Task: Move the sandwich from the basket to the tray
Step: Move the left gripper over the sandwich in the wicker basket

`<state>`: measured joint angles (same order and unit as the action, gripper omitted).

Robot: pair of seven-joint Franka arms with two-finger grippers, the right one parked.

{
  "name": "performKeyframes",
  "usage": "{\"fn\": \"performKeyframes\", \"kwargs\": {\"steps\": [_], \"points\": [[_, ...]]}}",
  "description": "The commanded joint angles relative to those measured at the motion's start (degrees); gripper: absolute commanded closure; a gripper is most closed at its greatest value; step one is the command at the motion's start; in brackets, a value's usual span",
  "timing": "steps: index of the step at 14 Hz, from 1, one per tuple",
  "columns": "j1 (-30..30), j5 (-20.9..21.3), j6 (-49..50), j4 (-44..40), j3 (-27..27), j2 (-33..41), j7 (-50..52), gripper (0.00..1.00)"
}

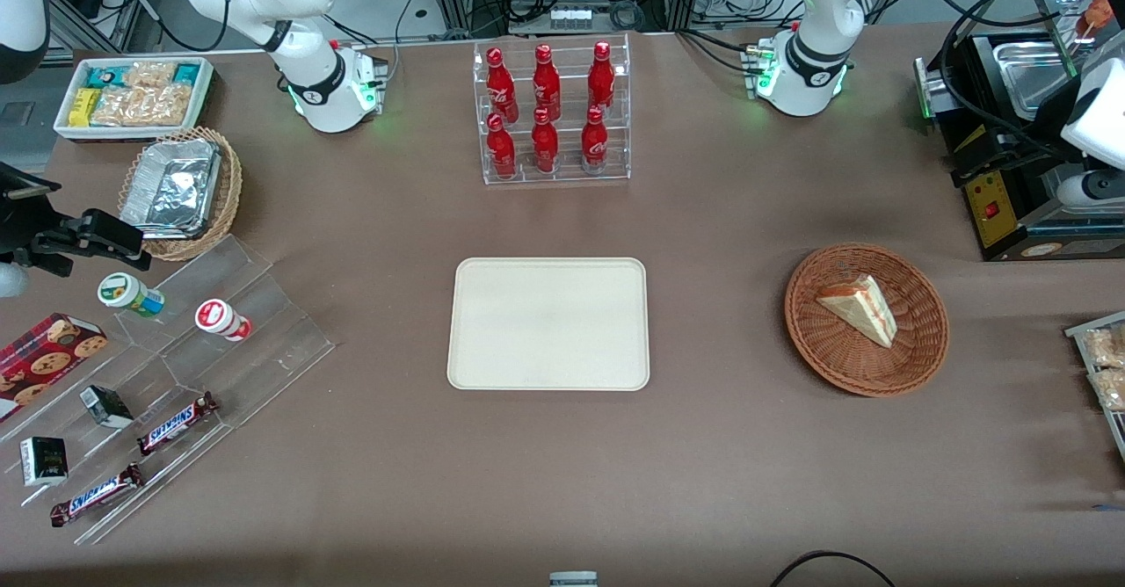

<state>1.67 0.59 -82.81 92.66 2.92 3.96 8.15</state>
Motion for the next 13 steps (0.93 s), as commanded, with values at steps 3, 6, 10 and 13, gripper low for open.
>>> {"fn": "performKeyframes", "kwargs": {"steps": [3, 6, 10, 13], "points": [[0.2, -0.3, 0.5, -1.9, 0.0, -0.6, 0.1, 0.0], [0.3, -0.2, -0.1, -1.3, -0.1, -1.4, 0.1, 0.0], [0.6, 0.4, -2.9, 1.1, -0.2, -5.0, 1.2, 0.0], [1.5, 0.6, -10.2, 7.5, -0.8, -6.3, 2.2, 0.03]]}}
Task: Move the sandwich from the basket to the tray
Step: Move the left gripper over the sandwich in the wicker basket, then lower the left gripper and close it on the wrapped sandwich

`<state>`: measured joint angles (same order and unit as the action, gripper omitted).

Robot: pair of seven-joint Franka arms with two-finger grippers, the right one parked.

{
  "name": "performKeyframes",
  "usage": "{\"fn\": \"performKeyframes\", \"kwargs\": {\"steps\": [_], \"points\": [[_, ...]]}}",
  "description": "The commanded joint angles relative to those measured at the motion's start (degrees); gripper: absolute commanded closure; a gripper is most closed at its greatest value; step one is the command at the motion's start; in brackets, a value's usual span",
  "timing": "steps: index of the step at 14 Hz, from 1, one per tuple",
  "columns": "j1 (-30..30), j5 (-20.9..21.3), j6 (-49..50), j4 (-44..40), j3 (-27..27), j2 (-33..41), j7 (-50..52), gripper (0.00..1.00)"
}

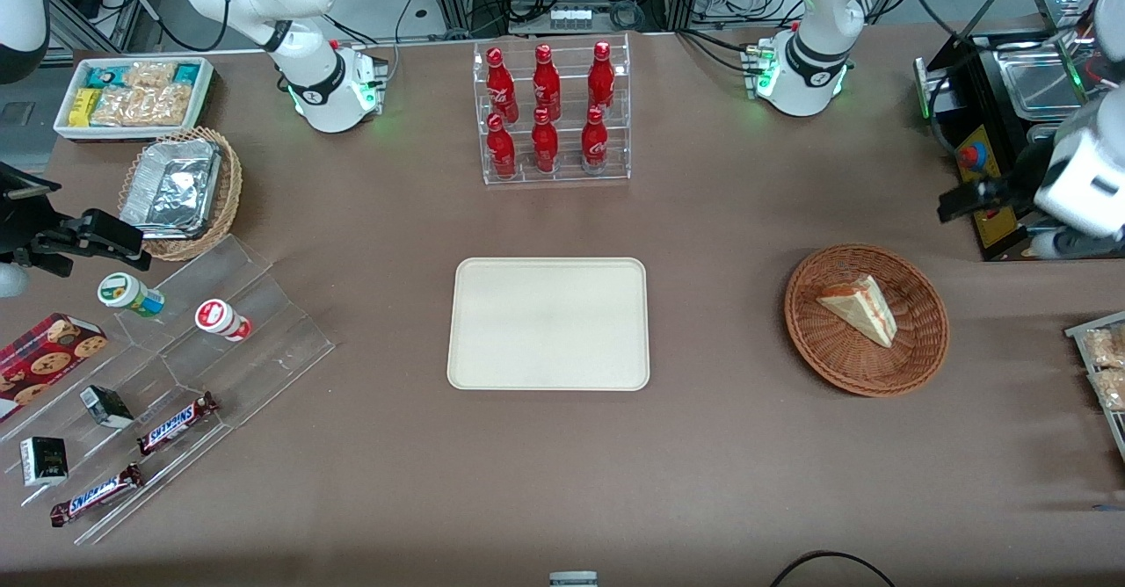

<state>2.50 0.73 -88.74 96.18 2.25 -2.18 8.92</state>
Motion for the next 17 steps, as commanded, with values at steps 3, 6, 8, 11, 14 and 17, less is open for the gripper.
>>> {"fn": "performKeyframes", "kwargs": {"steps": [3, 6, 8, 11, 14, 17], "points": [[0.8, 0.5, -13.4, 13.1, -0.1, -0.1, 9.4, 0.02], [1.6, 0.3, -24.6, 20.3, -0.1, -0.8, 15.0, 0.02], [1.9, 0.0, -28.0, 20.9, -0.2, -3.4, 20.9, 0.02], [2.0, 0.2, -35.5, 23.5, -0.2, -7.3, 26.6, 0.01], [2.9, -0.4, -39.9, 25.0, -0.2, -10.9, 34.2, 0.01], [2.9, -0.4, -40.0, 25.4, -0.1, -13.5, 37.1, 0.01]]}}
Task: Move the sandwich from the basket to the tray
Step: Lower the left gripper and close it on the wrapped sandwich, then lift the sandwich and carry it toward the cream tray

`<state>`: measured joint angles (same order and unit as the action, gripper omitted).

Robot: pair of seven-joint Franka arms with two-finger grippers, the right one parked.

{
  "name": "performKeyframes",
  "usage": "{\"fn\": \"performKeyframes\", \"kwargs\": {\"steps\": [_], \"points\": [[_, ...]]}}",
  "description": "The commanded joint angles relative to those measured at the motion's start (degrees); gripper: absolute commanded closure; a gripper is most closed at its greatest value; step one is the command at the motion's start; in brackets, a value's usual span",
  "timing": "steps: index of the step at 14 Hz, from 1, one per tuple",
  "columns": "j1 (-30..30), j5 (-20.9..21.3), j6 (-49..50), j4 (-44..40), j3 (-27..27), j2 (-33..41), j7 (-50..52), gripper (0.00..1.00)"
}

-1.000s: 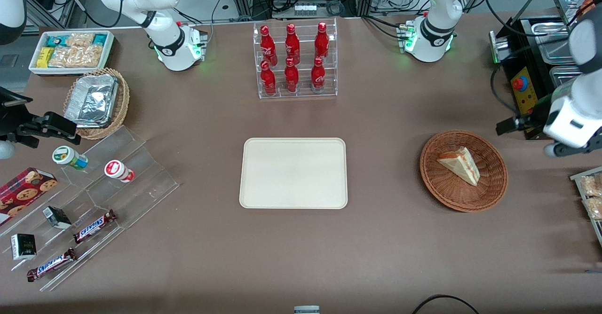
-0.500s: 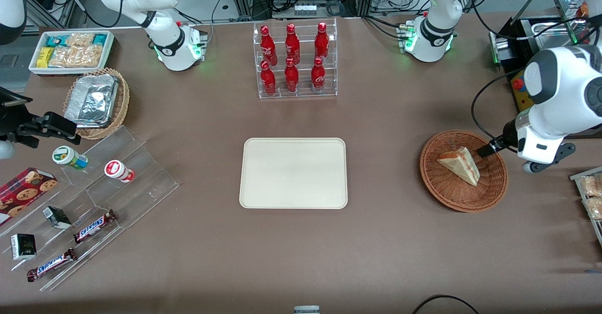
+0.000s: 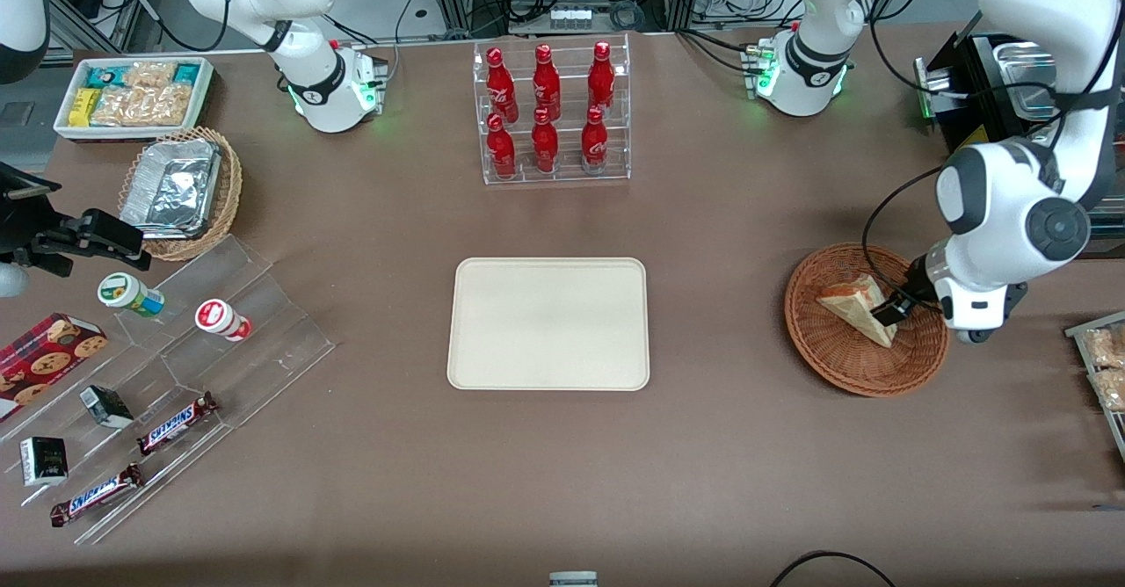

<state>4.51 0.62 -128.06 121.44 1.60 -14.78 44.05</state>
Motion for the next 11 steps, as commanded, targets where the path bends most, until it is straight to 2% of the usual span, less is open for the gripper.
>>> {"fn": "performKeyframes", "kwargs": {"steps": [1, 4, 8, 9, 10, 11], "points": [[1.0, -0.4, -0.8, 0.1, 0.4, -1.2, 2.1, 0.01], [0.8, -4.5, -4.5, -0.2, 0.4, -3.7, 2.4, 0.01], [-0.5, -4.5, -8.3, 1.2, 0.5, -6.0, 2.5, 0.01], [-1.0, -4.5, -8.9, 1.9, 0.5, -6.1, 2.5, 0.1], [-1.0, -4.1, -9.0, 2.2, 0.5, -5.9, 2.4, 0.28], [-1.2, -4.0, -8.9, 2.2, 0.5, -5.9, 2.2, 0.35]]}}
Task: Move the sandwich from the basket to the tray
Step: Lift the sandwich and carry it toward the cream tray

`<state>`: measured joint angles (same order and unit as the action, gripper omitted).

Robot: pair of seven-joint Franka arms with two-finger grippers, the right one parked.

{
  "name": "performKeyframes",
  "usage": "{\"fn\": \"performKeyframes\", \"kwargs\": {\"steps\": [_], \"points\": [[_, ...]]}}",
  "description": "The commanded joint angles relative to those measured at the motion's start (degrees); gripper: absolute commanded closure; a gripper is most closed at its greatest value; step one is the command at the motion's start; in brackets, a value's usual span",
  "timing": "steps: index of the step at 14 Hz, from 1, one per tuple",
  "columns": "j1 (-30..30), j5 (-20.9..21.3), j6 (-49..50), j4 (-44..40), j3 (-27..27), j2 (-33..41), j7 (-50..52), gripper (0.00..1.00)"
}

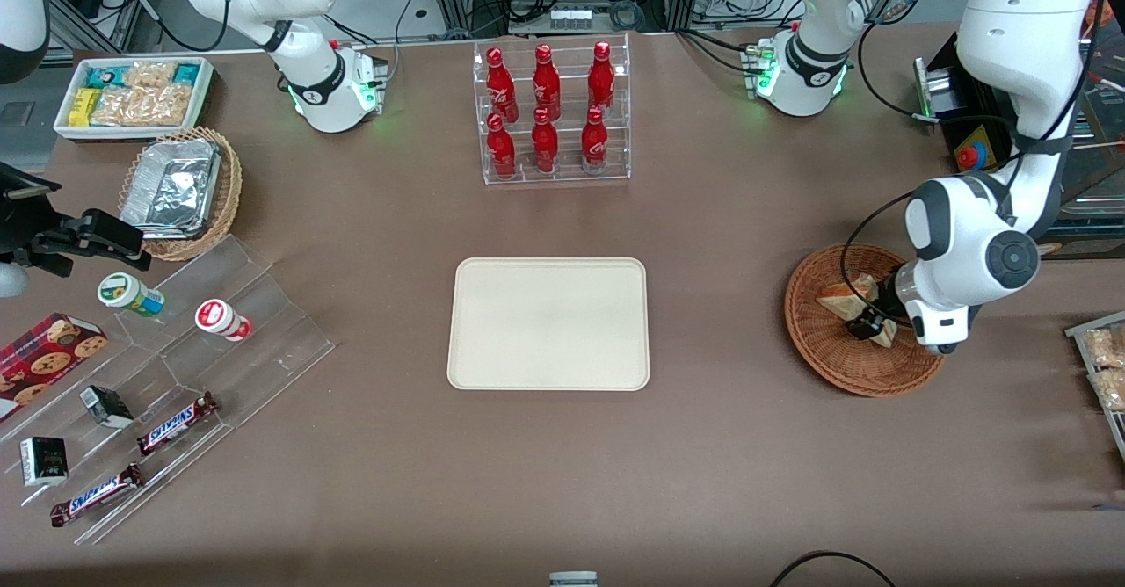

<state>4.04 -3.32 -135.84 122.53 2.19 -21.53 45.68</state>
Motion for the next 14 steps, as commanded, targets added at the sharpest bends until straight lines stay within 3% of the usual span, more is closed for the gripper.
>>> {"fn": "performKeyframes", "kwargs": {"steps": [1, 2, 3, 7, 10, 14], "points": [[-1.4, 0.0, -0.8, 1.0, -0.1, 1.0, 0.6, 0.44], [-1.8, 0.0, -0.5, 1.0, -0.1, 1.3, 0.3, 0.58], [-2.0, 0.0, 0.6, 0.8, -0.1, 1.9, 0.2, 0.62], [-4.9, 0.5, 12.8, -4.9, 0.0, 7.3, 0.0, 0.62], [-11.5, 5.2, 22.8, -14.2, 0.1, 6.2, -0.4, 0.62], [-19.9, 5.8, 23.1, -16.7, 0.4, 4.7, -4.1, 0.66]]}}
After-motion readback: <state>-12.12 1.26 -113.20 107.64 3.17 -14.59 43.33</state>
